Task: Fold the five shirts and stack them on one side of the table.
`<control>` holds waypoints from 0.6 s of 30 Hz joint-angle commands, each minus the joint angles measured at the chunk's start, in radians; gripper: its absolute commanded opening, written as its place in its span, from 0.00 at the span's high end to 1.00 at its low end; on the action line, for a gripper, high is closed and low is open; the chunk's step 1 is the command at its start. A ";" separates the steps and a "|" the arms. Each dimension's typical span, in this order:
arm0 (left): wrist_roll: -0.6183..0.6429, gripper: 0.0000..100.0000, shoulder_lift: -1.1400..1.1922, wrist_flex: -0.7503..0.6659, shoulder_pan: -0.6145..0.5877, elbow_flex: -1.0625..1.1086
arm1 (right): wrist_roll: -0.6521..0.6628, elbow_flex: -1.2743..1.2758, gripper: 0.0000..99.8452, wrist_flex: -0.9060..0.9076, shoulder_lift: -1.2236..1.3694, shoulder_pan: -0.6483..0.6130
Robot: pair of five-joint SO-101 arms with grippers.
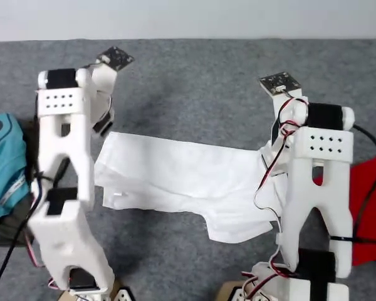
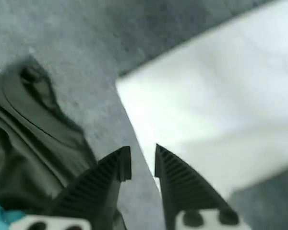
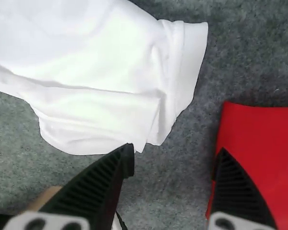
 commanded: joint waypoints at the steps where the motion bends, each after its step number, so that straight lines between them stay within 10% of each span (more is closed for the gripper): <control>1: -0.080 0.89 -0.224 0.029 0.002 0.225 | -0.006 0.020 0.73 0.035 -0.101 -0.007; 18: -0.497 0.89 -0.296 -0.066 0.015 0.499 | -0.011 0.244 0.73 0.033 -0.216 -0.002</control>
